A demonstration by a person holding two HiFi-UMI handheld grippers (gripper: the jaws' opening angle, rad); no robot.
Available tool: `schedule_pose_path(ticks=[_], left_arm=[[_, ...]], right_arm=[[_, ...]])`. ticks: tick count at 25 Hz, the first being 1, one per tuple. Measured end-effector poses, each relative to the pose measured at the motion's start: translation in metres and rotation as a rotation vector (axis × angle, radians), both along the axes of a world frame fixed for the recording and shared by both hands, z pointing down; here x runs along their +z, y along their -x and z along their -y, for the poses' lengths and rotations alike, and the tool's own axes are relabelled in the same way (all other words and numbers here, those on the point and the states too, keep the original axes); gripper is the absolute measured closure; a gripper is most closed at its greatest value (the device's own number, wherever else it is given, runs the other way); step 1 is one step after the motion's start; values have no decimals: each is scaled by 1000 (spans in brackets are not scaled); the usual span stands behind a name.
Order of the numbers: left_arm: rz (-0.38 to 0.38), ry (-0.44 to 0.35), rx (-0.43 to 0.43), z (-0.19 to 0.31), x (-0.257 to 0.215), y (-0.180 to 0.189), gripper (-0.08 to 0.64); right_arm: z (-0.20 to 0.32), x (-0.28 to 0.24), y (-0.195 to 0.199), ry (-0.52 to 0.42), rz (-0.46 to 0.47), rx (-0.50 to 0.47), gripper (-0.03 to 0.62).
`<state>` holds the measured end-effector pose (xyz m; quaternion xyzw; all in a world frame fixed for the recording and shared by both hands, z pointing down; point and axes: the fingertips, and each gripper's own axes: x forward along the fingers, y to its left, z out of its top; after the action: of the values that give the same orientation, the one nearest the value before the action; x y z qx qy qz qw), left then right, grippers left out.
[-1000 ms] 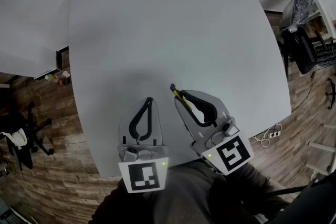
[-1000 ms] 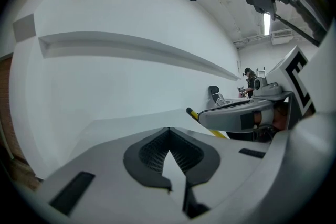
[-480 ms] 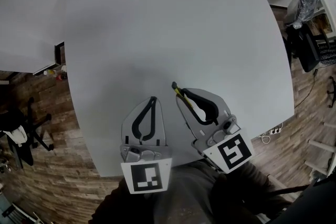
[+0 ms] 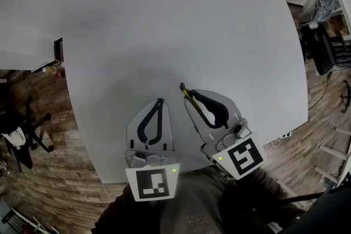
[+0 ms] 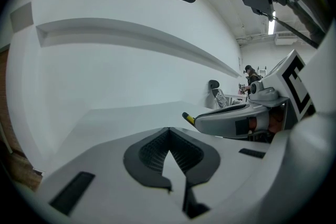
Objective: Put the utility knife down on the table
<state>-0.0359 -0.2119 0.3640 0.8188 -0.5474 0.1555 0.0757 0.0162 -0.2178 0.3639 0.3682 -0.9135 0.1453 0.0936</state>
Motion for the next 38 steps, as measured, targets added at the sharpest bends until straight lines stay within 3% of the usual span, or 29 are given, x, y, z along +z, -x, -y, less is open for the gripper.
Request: schedule_pose_path(ticks=[17,38], left_arm=[[-18,50,-12,21,25,19,560],[-30,109,-6,39,49,12,560]], right_arm=[[23,25,15,48,-27,0,540],[40,54,13,110,-33,-2,540]])
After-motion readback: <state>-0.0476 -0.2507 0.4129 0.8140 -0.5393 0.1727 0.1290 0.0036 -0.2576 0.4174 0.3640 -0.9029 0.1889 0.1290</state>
